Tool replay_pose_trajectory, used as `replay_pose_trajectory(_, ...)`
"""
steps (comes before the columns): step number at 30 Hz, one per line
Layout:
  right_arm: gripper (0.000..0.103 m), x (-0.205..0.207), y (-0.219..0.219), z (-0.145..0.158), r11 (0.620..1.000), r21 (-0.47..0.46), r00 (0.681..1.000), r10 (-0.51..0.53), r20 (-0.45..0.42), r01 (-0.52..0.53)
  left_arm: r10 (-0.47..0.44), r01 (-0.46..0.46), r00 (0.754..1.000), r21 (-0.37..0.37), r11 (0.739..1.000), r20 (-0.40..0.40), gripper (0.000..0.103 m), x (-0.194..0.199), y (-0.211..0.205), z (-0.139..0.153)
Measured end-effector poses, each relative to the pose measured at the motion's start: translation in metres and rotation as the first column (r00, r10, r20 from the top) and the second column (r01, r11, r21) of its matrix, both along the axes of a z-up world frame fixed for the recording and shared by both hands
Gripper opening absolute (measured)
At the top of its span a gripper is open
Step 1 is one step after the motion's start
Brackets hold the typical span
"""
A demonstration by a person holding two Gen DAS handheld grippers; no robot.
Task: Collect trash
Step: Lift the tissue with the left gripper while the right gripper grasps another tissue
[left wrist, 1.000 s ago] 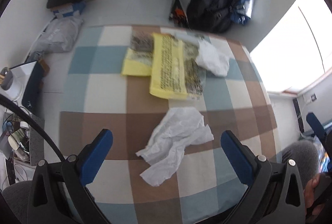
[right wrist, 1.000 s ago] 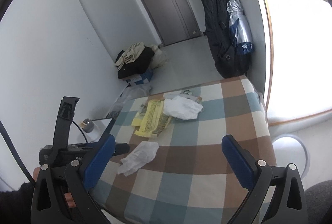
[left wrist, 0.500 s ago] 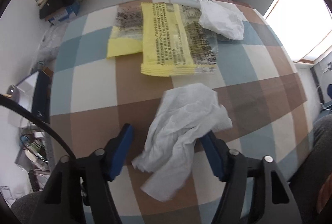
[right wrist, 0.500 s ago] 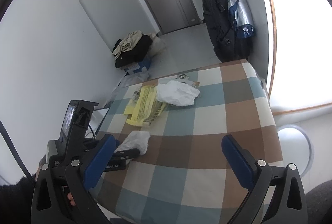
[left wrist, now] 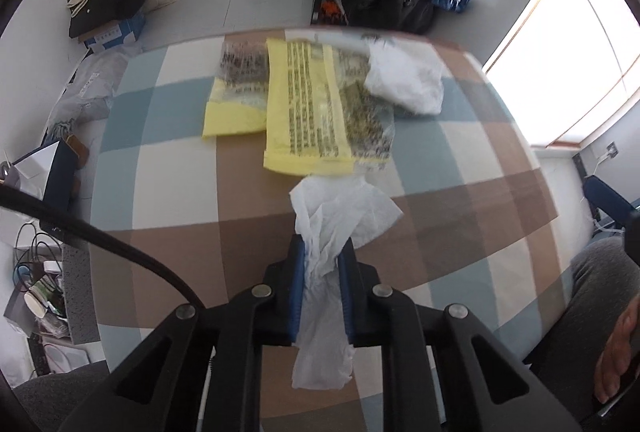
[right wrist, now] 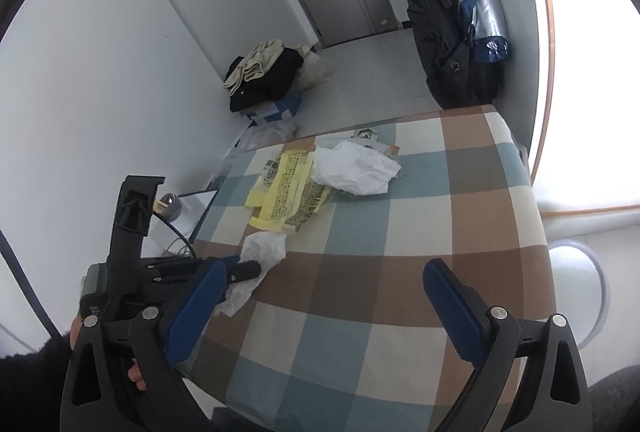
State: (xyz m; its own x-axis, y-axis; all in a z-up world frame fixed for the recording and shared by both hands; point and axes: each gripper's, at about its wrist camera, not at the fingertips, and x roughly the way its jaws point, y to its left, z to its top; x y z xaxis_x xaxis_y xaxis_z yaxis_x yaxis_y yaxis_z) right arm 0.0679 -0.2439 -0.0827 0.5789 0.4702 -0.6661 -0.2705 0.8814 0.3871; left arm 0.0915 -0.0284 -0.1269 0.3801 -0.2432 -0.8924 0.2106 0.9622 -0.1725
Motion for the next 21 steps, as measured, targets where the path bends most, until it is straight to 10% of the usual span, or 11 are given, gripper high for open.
replay_pose_trajectory(10, 0.091, 0.074, 0.008, 0.011, 0.999, -0.024, 0.999, 0.027, -0.027, -0.027, 0.102, -0.088, 0.991, -0.167, 0.982, 0.082, 0.012, 0.008, 0.033, 0.024)
replay_pose_trajectory(21, 0.083, 0.154, 0.055, -0.056, 0.978, -0.189, 0.988, 0.067, -0.142, -0.094, 0.136, -0.1, 0.985, -0.29, 0.952, 0.108, 0.012, 0.021, 0.054, 0.039)
